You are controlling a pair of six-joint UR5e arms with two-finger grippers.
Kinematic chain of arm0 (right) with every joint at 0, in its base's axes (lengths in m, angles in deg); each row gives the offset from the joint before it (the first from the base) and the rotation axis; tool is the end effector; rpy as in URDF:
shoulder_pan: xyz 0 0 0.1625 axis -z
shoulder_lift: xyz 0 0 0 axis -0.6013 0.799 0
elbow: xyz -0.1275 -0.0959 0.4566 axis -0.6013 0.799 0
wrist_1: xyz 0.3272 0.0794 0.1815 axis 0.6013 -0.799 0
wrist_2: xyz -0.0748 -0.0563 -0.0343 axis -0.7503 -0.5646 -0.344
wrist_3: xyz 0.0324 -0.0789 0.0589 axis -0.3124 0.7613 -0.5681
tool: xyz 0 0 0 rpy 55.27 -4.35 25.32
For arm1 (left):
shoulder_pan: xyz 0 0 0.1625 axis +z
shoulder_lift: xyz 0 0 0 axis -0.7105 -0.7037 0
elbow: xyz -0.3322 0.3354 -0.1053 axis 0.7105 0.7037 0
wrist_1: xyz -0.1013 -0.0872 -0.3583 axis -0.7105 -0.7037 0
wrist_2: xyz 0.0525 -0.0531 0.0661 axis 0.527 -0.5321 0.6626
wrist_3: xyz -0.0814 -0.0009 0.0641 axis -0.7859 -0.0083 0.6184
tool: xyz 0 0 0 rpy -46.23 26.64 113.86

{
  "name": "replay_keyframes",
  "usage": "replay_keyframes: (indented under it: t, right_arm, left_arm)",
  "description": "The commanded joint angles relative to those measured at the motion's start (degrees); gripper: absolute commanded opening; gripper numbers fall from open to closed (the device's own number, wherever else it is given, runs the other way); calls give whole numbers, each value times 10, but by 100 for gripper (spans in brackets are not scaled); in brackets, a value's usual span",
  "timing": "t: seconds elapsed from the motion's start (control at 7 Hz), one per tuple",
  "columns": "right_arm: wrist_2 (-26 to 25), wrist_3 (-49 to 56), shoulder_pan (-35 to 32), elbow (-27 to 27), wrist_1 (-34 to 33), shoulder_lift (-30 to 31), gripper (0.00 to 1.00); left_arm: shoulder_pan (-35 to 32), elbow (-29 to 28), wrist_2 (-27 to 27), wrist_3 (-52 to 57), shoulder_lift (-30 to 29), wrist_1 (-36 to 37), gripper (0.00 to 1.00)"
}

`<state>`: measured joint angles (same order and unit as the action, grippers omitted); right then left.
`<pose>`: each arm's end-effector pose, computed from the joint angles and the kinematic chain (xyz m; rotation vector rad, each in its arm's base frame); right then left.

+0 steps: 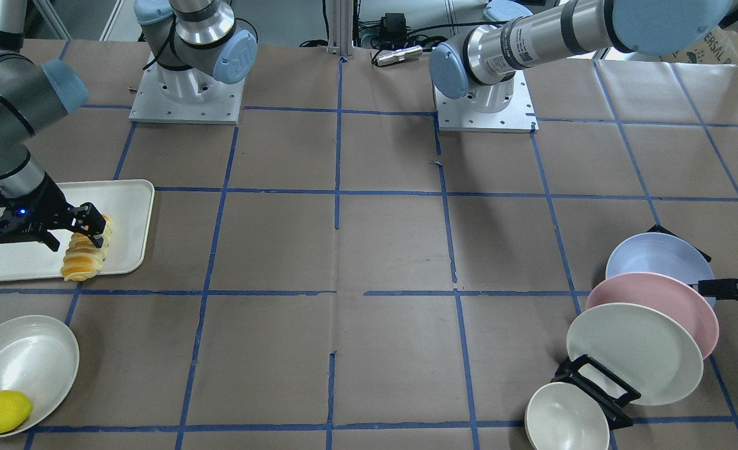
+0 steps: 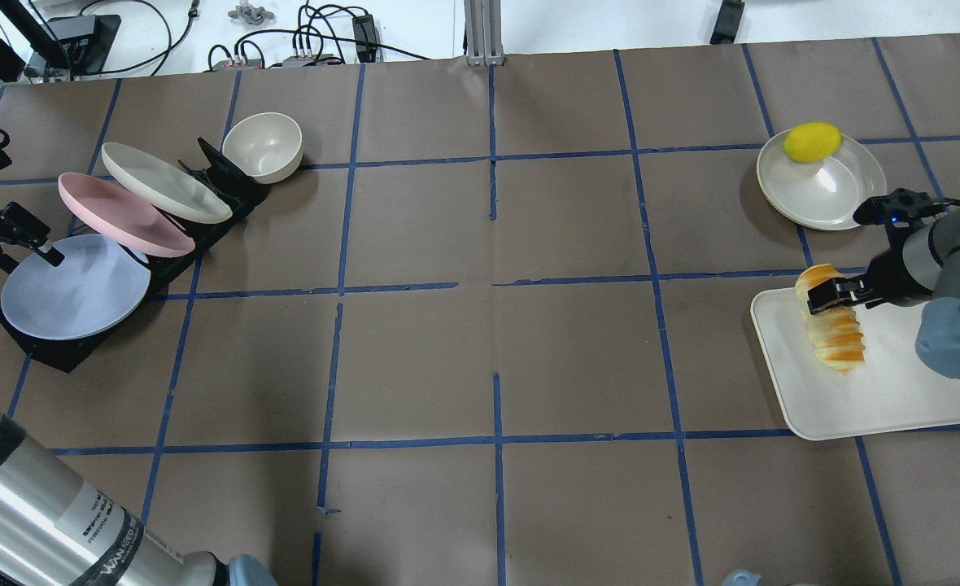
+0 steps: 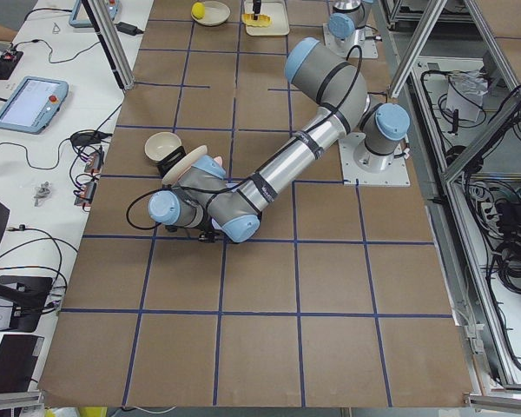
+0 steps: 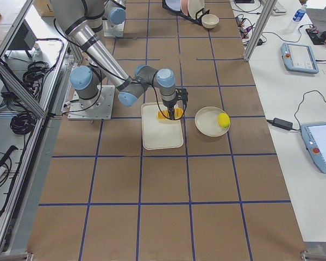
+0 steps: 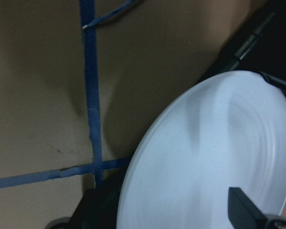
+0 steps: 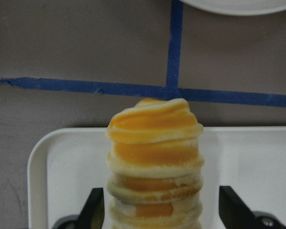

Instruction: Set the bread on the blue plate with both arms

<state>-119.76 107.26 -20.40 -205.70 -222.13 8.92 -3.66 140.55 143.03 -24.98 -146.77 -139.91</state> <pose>-0.1132 -0.4489 0.2820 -0.1177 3.0754 -0.2300 0.3697 -0.6347 0.2572 -0.0164 -2.7773 -0.4314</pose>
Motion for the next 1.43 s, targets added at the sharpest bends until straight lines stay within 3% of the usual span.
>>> replay_keyframes:
  t: [0.0, 0.14, 0.29, 0.43, 0.57, 1.0, 1.29]
  right_arm:
    - [4, -2, 0, -3, -13, -12, 85]
    - [4, -2, 0, -8, -32, -19, 81]
    - [4, -3, -1, -12, -43, -20, 72]
    - [3, -2, -2, -14, -43, -20, 21]
    - [4, 0, -3, -16, -44, -16, 3]
    - [2, -1, -4, -13, -44, -13, 3]
    - [-7, -3, -27, -1, -10, 40, 3]
  left_arm:
    - [0, 1, 1, 5, -5, -2, 60]
    - [0, 0, 7, 5, -5, -4, 31]
    - [2, 0, 8, 5, -5, -6, 15]
    - [2, -1, 10, 5, 0, -7, 7]
    - [2, -2, 9, 5, 3, -16, 7]
    - [9, -4, 10, 5, 47, -55, 6]
    - [16, -4, 39, 5, 83, -86, 5]
